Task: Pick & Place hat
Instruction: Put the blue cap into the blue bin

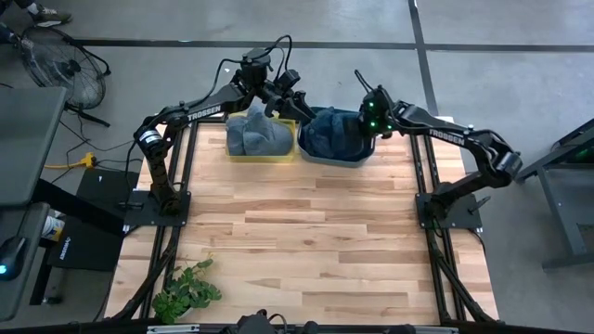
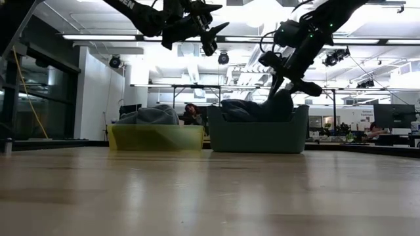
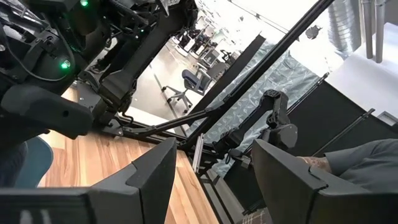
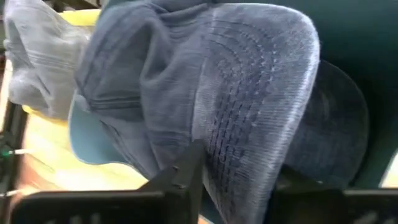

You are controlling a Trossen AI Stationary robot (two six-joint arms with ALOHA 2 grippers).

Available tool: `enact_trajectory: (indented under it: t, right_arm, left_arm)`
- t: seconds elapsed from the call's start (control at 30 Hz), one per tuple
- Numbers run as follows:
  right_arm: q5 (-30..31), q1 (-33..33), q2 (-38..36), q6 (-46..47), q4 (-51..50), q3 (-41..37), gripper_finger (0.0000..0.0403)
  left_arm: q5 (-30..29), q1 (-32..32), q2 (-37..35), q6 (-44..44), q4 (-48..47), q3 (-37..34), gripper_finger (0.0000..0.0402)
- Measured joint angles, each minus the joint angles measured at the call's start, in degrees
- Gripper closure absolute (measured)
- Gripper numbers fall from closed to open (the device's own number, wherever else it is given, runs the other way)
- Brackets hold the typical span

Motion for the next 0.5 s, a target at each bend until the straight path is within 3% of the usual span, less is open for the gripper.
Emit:
enact_trajectory:
  t: [0.23,0.5]
  right_arm:
    - [0.55,-1.22,-3.52,-0.44,-1.3,-0.17,0.0263]
    - [0.54,-3.42,-9.47,-1.79,-4.06,-0.13,0.0256]
  left_arm:
    - [0.04,0.0,0.0,-0.02,-0.02,0.0,0.0193]
    - [0.04,0.0,0.0,-0.13,-0.13,0.0,0.0193]
